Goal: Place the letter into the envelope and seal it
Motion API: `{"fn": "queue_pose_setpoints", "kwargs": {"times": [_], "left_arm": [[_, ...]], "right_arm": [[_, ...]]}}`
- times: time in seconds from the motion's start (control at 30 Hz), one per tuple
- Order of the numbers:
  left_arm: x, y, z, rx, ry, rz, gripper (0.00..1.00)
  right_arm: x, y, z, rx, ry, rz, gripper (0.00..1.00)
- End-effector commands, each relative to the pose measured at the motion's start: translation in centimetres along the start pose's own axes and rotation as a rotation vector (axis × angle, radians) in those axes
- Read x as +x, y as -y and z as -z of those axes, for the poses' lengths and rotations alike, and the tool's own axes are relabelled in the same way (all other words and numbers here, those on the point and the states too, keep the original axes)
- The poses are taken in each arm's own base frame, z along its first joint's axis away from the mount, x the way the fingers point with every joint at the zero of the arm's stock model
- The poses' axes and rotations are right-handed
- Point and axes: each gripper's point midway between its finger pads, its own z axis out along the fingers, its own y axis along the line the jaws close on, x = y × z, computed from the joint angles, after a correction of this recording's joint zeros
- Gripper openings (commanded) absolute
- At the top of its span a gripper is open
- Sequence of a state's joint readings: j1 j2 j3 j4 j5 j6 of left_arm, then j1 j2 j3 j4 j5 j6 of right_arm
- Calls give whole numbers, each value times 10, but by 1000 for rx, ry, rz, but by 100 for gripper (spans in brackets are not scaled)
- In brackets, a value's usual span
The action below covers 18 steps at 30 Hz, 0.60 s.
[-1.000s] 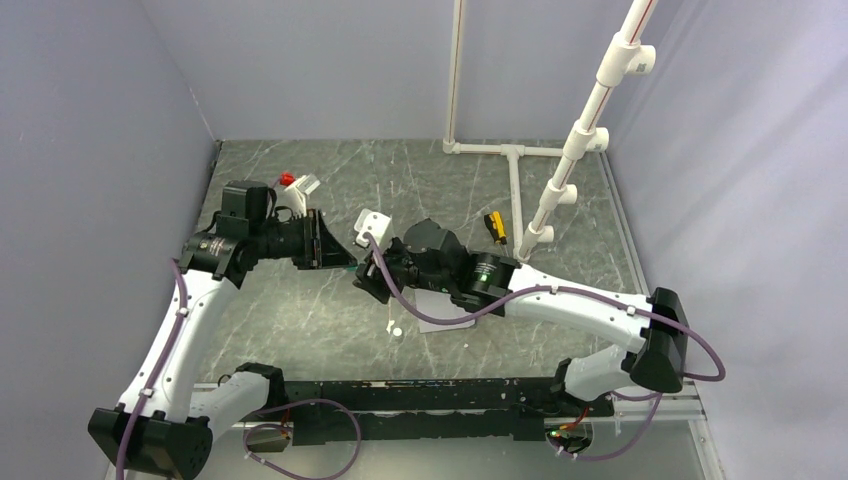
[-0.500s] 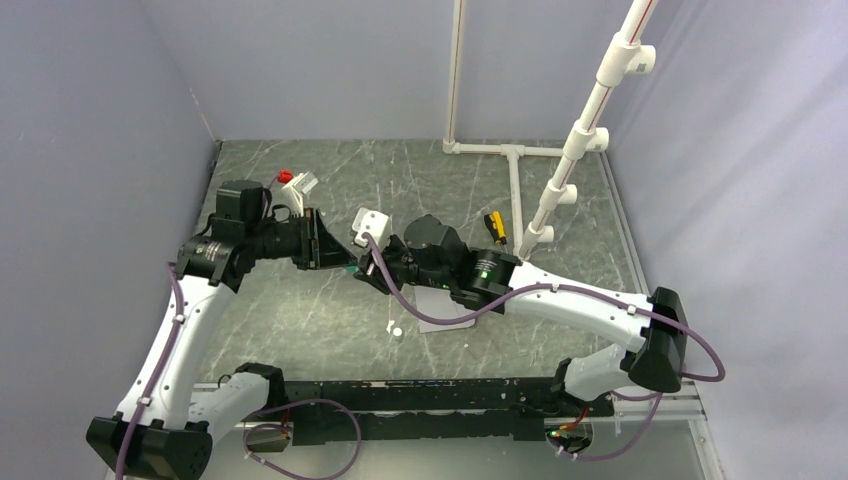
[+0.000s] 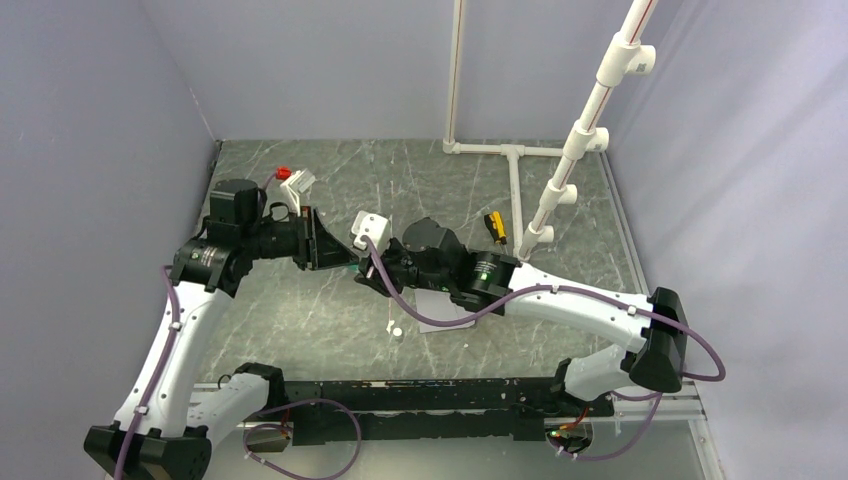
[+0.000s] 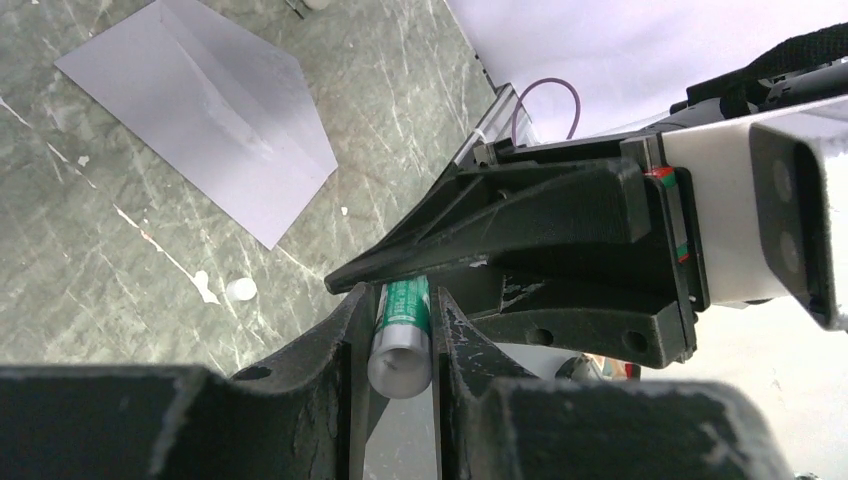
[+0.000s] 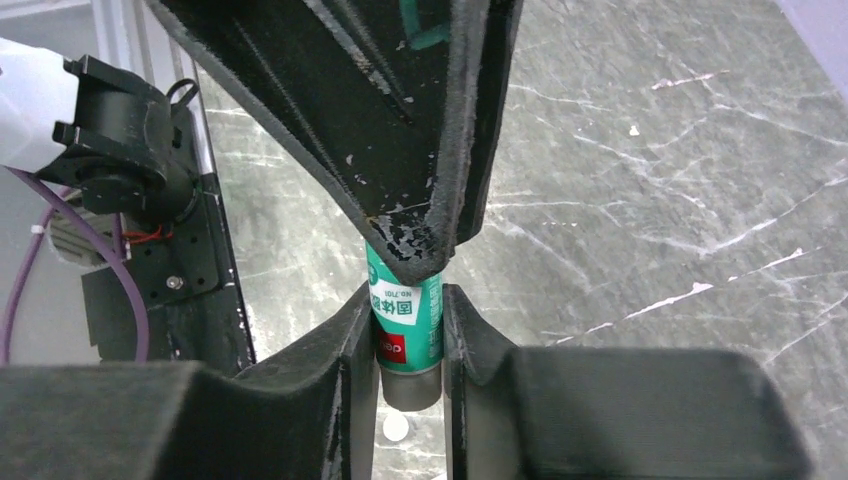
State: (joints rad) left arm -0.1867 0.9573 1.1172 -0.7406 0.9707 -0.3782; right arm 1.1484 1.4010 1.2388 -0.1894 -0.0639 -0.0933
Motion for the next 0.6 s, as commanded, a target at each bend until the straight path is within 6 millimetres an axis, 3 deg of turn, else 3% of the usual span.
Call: {"fn": "queue_pose_setpoints", "kwargs": {"times": [0.0, 0.13, 0.23, 0.37, 0.57], "left_arm": [[-11, 21, 6, 59, 32, -82, 4], [-23, 17, 3, 33, 88, -65, 39], [-41, 8, 1, -11, 209, -28, 55], [-61, 3, 2, -1, 404, 7, 64], [-63, 9, 4, 83, 498, 3, 66]], "right_arm": [[-15, 5, 7, 34, 53, -20, 18], [-30, 4, 10, 34, 125, -78, 7], [-43, -1, 11, 17, 192, -206, 3], [-73, 5, 21, 46, 339, -410, 3], [-105, -2, 39, -32, 461, -528, 4]]}}
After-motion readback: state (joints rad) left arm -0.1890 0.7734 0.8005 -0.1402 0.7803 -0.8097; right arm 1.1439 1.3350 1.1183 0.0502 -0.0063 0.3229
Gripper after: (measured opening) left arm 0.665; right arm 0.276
